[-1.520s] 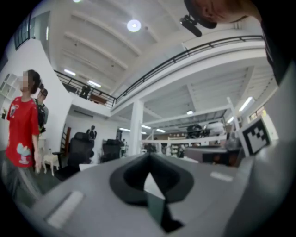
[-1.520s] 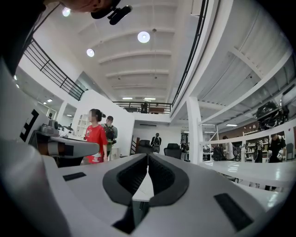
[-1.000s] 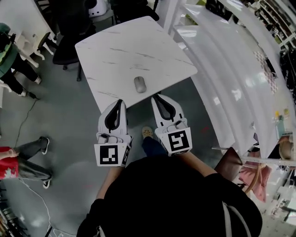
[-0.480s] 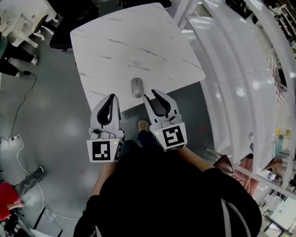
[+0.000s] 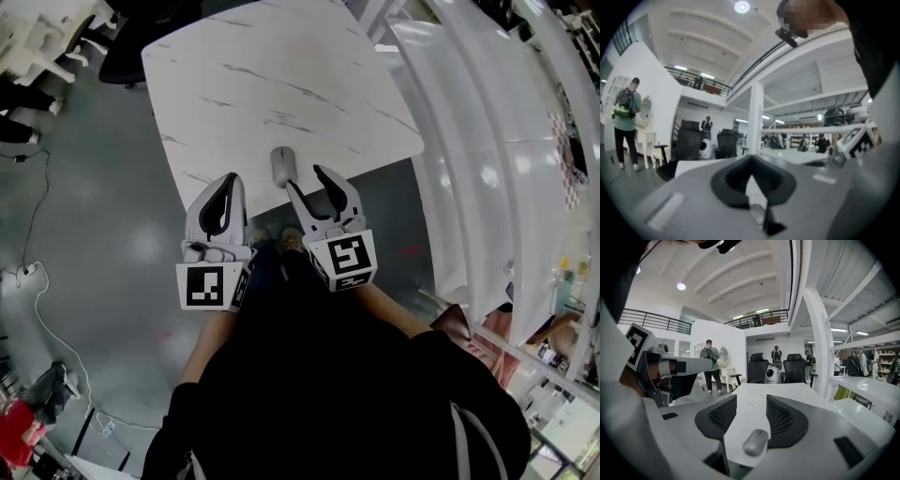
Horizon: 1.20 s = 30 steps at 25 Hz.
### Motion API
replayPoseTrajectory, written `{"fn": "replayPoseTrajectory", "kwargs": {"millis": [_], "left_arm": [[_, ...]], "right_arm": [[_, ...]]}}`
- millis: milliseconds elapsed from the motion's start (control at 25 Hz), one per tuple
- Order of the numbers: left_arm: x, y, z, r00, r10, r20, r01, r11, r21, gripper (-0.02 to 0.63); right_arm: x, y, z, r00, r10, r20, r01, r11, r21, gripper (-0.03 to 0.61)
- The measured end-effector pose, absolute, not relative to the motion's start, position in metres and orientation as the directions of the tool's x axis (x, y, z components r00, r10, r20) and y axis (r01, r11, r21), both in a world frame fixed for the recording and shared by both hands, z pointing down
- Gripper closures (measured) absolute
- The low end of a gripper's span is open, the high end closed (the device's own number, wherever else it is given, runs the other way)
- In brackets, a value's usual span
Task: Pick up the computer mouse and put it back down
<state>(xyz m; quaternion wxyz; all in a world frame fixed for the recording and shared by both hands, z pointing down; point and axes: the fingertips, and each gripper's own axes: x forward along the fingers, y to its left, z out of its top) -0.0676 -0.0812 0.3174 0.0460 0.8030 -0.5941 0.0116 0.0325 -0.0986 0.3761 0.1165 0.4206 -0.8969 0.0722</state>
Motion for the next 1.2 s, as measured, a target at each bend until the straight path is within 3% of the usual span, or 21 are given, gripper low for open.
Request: {"fn": "replayPoseTrajectory", "kwargs": {"millis": [720, 1200], "left_arm": [[-0.078, -0.118, 0.376, 0.440, -0.884, 0.159, -0.898, -0.431, 0.090, 0.608], [-0.069, -0.131, 0.440, 0.446, -0.866, 0.227, -0.895, -0.434, 0.105, 0.607]], "right_arm": [[0.007, -0.131, 0.448, -0.454, -0.792, 0.408, -0.875, 0.484, -0.034, 0.394], [0.009, -0.145, 0.516, -0.396, -0.765, 0.507, -0.901, 0.430, -0.055, 0.373]]}}
